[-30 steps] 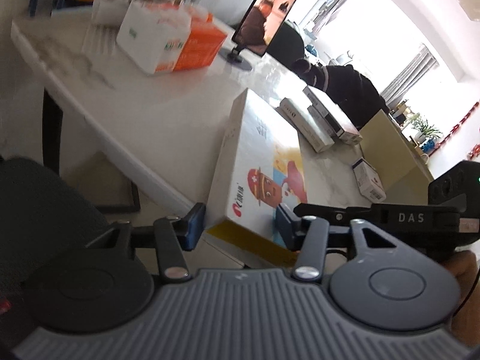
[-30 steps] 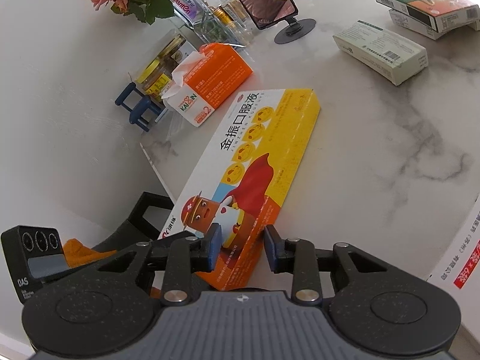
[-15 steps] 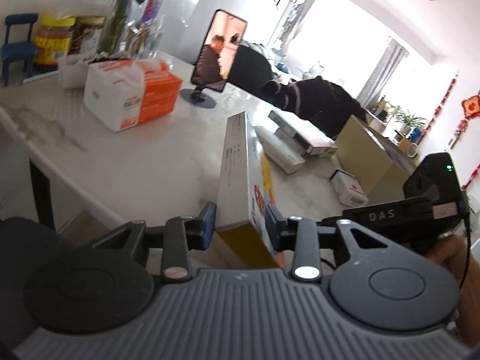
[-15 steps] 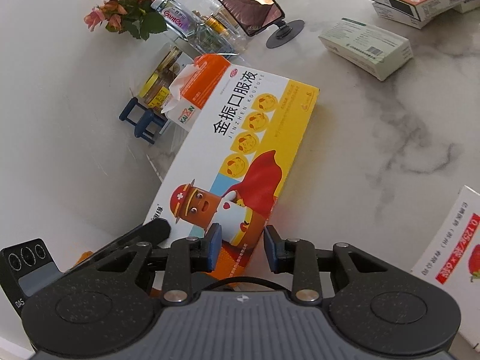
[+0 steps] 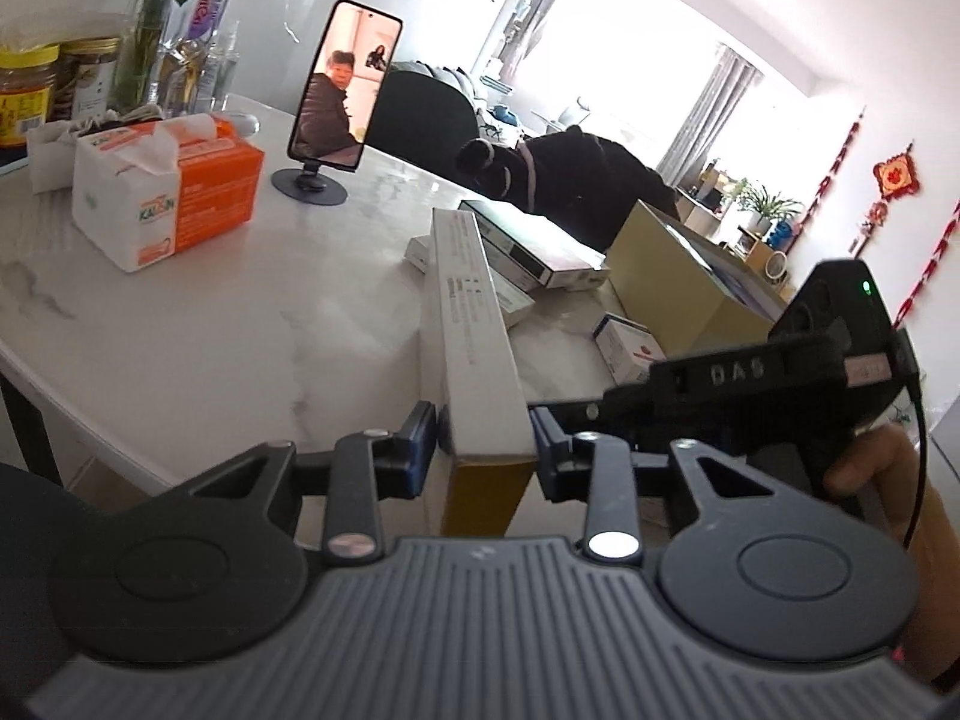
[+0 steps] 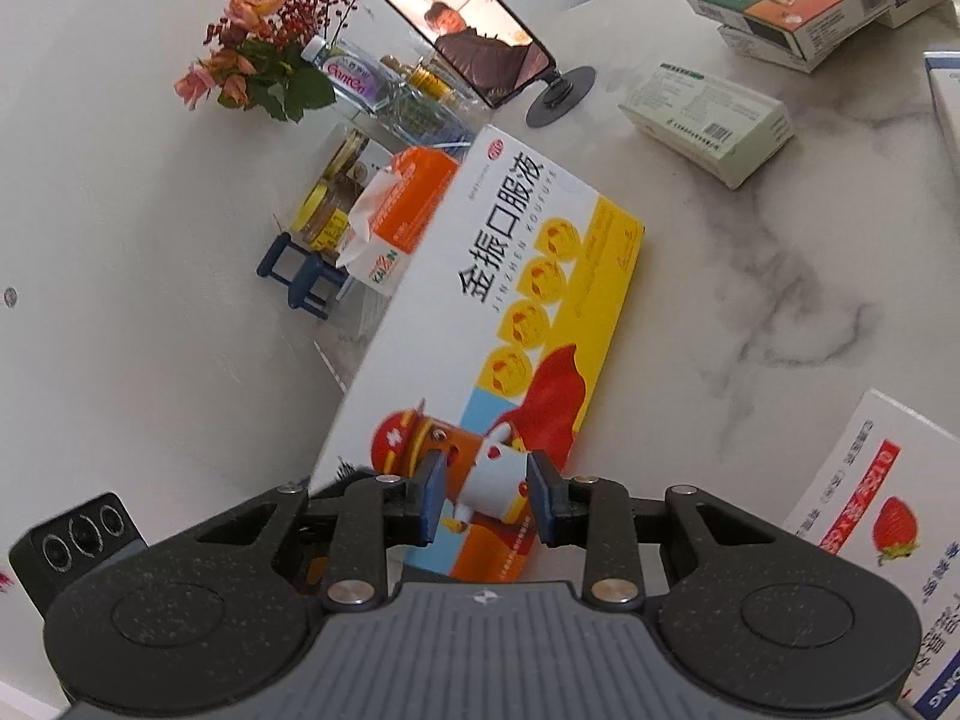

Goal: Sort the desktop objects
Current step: 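Tilt the yellow box up onto its end with the right gripper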

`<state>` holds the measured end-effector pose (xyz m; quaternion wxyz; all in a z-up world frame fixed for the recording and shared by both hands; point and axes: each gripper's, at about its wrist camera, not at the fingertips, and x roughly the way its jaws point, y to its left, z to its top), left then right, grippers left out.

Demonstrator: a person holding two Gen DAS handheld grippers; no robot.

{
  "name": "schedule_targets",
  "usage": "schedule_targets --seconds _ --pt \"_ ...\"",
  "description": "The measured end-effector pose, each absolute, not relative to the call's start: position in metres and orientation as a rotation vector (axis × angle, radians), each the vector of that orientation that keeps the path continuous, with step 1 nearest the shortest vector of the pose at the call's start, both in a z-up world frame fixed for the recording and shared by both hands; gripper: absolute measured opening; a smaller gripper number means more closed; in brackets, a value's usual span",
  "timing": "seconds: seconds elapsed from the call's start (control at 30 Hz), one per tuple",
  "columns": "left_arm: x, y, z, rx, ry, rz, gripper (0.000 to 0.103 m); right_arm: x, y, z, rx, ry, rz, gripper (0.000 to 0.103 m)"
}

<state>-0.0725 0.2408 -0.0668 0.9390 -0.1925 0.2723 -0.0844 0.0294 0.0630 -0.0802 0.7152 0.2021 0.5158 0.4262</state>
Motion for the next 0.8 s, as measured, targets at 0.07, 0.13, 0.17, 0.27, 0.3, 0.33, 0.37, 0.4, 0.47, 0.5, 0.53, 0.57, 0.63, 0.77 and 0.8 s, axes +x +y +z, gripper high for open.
schedule_targets --seconds 0.07,0.13,0.17,0.27,0.3,0.33,0.37,0.4,0.47,0.5,0.53,0.57,0.63,0.77,0.8 --pt "-0.072 0.239 -0.067 -0.388 0.558 -0.180 0.033 0.031 0.061 -0.078 0.466 1.137 0.942 0.035" --pt "-0.071 0.238 -0.066 -0.385 0.560 -0.189 0.034 0.034 0.061 -0.075 0.469 1.132 0.939 0.035" --pt "-0.071 0.238 -0.066 -0.382 0.562 -0.193 0.034 0.035 0.061 -0.073 0.471 1.129 0.938 0.035" --pt "-0.069 0.237 -0.065 -0.383 0.565 -0.205 0.036 0.040 0.060 -0.069 0.475 1.121 0.934 0.035" --pt "-0.068 0.237 -0.065 -0.386 0.566 -0.209 0.036 0.041 0.060 -0.068 0.476 1.119 0.932 0.036" --pt "-0.068 0.237 -0.066 -0.391 0.567 -0.213 0.036 0.043 0.060 -0.067 0.478 1.116 0.931 0.037" --pt "-0.068 0.237 -0.066 -0.394 0.567 -0.216 0.036 0.044 0.060 -0.065 0.479 1.113 0.930 0.040" --pt "-0.067 0.237 -0.066 -0.396 0.568 -0.218 0.037 0.046 0.059 -0.064 0.481 1.111 0.928 0.040" --pt "-0.067 0.236 -0.066 -0.399 0.568 -0.221 0.037 0.049 0.059 -0.061 0.484 1.105 0.926 0.044" --pt "-0.066 0.236 -0.066 -0.403 0.569 -0.226 0.037 0.050 0.059 -0.060 0.485 1.103 0.924 0.045" --pt "-0.066 0.235 -0.066 -0.406 0.569 -0.230 0.038 0.052 0.059 -0.058 0.487 1.100 0.923 0.048" --pt "-0.066 0.233 -0.066 -0.405 0.569 -0.231 0.038 0.053 0.058 -0.057 0.488 1.097 0.922 0.052" --pt "-0.064 0.231 -0.066 -0.404 0.569 -0.233 0.038 0.056 0.058 -0.054 0.491 1.092 0.919 0.053" --pt "-0.062 0.228 -0.066 -0.416 0.572 -0.238 0.039 0.059 0.064 -0.049 0.460 1.089 0.914 0.053" --pt "-0.062 0.227 -0.065 -0.418 0.573 -0.239 0.039 0.060 0.066 -0.047 0.445 1.088 0.915 0.053"
